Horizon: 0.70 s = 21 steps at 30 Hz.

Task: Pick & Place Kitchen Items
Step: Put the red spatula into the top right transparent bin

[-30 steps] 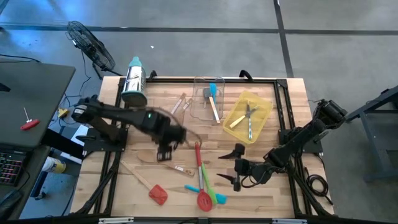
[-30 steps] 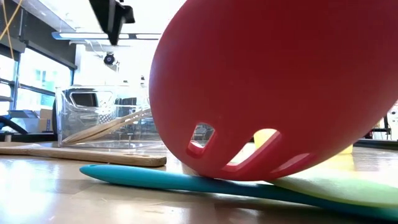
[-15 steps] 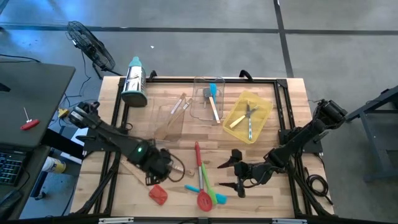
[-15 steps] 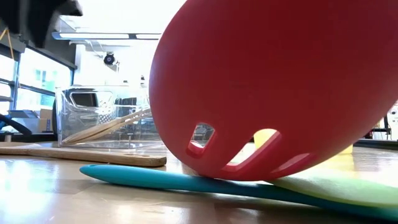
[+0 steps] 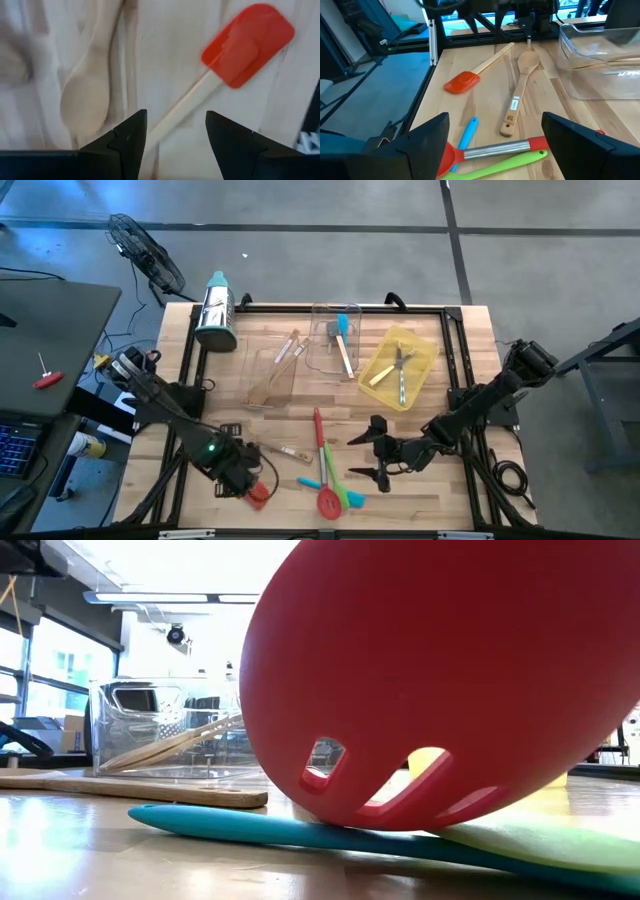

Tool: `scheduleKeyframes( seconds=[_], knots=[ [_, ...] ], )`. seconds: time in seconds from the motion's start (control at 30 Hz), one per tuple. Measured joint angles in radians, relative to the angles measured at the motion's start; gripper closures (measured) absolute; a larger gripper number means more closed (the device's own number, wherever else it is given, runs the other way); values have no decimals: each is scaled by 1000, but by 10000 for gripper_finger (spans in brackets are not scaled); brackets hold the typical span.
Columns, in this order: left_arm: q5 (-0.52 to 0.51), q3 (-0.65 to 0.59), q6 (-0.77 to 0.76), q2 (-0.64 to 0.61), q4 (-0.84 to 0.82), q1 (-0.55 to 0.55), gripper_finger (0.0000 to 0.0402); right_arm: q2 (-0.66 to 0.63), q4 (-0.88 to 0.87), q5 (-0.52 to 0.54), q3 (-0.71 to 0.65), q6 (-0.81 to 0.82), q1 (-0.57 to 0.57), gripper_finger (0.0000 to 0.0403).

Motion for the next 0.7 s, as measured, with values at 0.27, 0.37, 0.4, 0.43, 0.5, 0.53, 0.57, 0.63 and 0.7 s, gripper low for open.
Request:
scheduleKeyframes(
  seconds=[0.27, 0.37, 0.4, 0.43, 0.5, 0.53, 0.57, 0.63, 0.7],
  knots=[
    [-70, -152, 167, 0, 226, -27, 203, 29, 18, -23, 0, 0, -6, 93],
    [-76, -194, 198, 0, 284, -25, 203, 43, 42, -23, 0, 11, -14, 93],
    [-77, -204, 198, 0, 287, -26, 203, 47, 43, -23, 0, 16, -14, 93],
    [-80, -212, 200, 0, 290, -27, 203, 51, 43, -25, 0, 22, -14, 93],
    [-77, -218, 190, 0, 292, -27, 203, 59, 53, -26, 0, 25, -16, 93],
    [-69, -219, 177, 0, 293, -27, 203, 61, 53, -28, 0, 26, -17, 93],
    [-58, -220, 162, 0, 292, -27, 203, 64, 54, -28, 0, 27, -17, 93],
    [-31, -220, 135, 0, 295, -27, 203, 71, 59, -28, 0, 27, -17, 93],
    [-6, -220, 118, 0, 299, -27, 203, 73, 58, -28, 0, 26, -18, 93]
  ],
)
